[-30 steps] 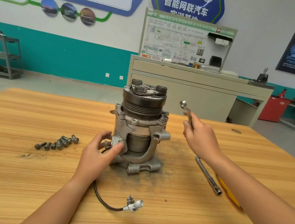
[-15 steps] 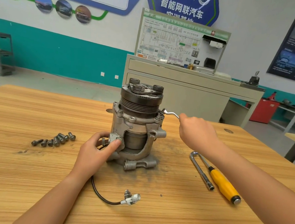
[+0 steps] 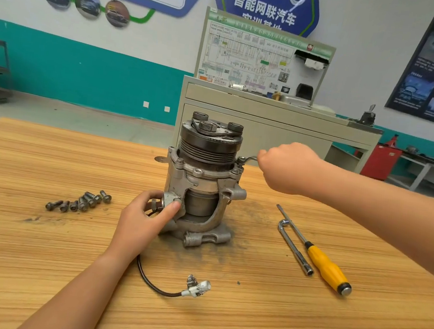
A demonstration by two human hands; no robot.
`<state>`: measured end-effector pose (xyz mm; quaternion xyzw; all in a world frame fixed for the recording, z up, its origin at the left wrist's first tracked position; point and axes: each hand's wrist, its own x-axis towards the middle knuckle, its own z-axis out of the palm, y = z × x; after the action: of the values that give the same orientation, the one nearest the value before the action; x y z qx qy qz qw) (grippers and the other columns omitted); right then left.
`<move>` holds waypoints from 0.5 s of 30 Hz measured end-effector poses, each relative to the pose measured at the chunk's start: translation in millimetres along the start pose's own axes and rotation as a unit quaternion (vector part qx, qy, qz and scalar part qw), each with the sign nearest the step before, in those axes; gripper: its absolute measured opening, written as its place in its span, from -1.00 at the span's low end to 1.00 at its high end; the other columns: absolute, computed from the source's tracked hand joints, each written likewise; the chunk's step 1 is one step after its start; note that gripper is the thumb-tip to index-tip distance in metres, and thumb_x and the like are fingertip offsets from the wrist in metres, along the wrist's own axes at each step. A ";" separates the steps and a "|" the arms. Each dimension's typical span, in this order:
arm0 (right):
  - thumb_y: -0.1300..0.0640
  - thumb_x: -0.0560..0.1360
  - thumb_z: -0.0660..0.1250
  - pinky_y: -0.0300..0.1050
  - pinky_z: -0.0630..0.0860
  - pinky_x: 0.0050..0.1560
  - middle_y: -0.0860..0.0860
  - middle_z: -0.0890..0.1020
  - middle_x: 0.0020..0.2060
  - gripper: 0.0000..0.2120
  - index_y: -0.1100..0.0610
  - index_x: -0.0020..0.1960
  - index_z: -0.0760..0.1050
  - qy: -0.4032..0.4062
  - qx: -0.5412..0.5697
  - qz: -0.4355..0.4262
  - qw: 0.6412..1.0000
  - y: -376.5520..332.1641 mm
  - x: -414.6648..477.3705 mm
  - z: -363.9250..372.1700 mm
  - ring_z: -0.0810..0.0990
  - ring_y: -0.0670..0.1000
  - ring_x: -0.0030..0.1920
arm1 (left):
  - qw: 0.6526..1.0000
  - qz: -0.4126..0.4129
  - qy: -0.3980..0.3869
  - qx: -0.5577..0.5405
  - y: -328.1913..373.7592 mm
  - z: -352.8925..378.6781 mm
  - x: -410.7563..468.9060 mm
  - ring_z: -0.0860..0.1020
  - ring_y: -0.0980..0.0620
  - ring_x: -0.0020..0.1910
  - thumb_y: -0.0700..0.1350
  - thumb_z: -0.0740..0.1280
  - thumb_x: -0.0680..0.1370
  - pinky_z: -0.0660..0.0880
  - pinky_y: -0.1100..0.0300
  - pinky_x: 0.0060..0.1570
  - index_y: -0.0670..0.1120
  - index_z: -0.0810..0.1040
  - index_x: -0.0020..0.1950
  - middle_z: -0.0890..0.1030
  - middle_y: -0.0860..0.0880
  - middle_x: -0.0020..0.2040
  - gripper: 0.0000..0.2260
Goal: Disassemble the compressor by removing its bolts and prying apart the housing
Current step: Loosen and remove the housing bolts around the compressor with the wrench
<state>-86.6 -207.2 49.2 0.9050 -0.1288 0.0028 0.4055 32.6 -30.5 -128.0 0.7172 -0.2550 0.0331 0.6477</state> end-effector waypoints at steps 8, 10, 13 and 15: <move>0.33 0.53 0.15 -0.17 0.12 -0.56 0.01 0.28 -0.45 -0.84 0.21 0.08 0.41 -0.007 -0.052 -0.003 0.999 -10.2 -5.8 -7.8 0.24 0.00 -0.50 | 1.000 -0.005 -0.004 0.001 0.1 0.1 0.7 0.46 0.30 -0.02 0.09 0.40 0.43 0.37 0.39 -0.17 0.09 0.51 0.04 0.53 0.23 -0.02 -0.77; 0.32 0.53 0.16 -0.17 0.12 -0.56 0.01 0.29 -0.45 -0.85 0.20 0.08 0.41 -0.008 -0.054 -0.003 0.999 -12.1 -4.9 -7.8 0.24 0.00 -0.50 | 1.000 -0.005 -0.006 0.002 -0.3 -0.2 0.7 0.46 0.30 -0.01 0.10 0.40 0.43 0.36 0.39 -0.17 0.09 0.52 0.04 0.53 0.23 -0.02 -0.77; 0.31 0.52 0.14 -0.18 0.15 -0.54 0.00 0.30 -0.43 -0.84 0.20 0.08 0.39 -0.017 -0.009 0.014 1.000 -7.5 -2.6 -4.4 0.27 -0.02 -0.48 | 1.000 -0.005 -0.006 0.004 -1.3 0.3 0.9 0.47 0.25 0.01 0.10 0.40 0.44 0.37 0.36 -0.15 0.09 0.52 0.05 0.53 0.22 -0.01 -0.77; 0.32 0.51 0.11 -0.18 0.17 -0.53 0.00 0.31 -0.41 -0.82 0.20 0.09 0.37 -0.030 0.028 0.023 0.999 -4.0 -1.7 -0.8 0.29 -0.03 -0.46 | 1.000 -0.007 -0.004 -0.002 -2.5 0.3 1.3 0.48 0.18 0.04 0.09 0.40 0.44 0.39 0.28 -0.10 0.09 0.52 0.05 0.54 0.20 0.00 -0.77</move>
<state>-87.3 -203.6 46.6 0.9123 -0.1616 -0.0114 0.3762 34.7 -31.2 -129.9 0.7174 -0.2532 0.0250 0.6485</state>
